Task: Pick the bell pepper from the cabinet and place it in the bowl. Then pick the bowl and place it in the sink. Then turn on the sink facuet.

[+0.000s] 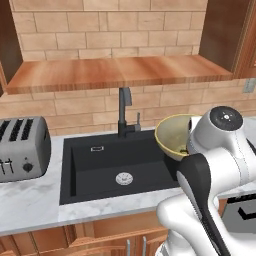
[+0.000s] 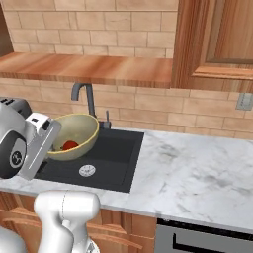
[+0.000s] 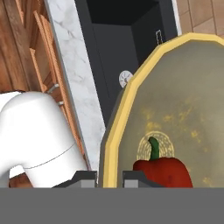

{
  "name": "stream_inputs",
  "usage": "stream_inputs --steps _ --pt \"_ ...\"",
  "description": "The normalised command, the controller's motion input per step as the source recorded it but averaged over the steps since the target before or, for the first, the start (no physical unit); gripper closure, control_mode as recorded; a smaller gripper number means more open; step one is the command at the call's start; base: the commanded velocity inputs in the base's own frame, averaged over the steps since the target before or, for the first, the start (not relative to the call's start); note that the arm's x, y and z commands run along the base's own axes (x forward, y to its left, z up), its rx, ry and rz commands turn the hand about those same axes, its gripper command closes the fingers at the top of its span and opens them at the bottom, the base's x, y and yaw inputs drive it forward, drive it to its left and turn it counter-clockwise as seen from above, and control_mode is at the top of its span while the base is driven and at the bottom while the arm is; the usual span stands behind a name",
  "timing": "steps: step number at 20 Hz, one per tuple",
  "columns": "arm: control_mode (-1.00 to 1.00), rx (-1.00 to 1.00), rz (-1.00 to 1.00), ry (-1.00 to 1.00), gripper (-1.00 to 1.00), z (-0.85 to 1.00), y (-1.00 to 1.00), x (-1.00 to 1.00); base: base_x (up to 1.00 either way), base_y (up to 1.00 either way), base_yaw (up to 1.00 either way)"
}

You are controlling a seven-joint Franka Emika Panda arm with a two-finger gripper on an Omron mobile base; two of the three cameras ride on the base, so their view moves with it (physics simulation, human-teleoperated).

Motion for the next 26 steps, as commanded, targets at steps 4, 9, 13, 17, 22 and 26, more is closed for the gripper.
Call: stream_inputs --steps 4,9,13,17,22,26 --pt "-1.00 0.06 0.04 0.02 1.00 -0.25 -0.05 0.00 0.00 0.00 0.00" --pt "-1.00 0.01 0.12 0.03 1.00 -0.41 -0.13 0.16 0.00 0.00 0.00" --pt "-1.00 0.00 0.24 0.02 1.00 -0.46 -0.06 0.68 0.00 0.00 0.00" --pt "-1.00 0.00 0.29 0.03 1.00 -0.50 -0.13 0.81 0.00 0.00 0.00" --pt "-1.00 0.00 0.33 0.02 1.00 -0.60 -0.02 0.72 0.00 0.00 0.00" --pt "-1.00 -0.01 0.36 0.04 1.00 -0.39 0.00 0.60 0.00 0.00 0.00"
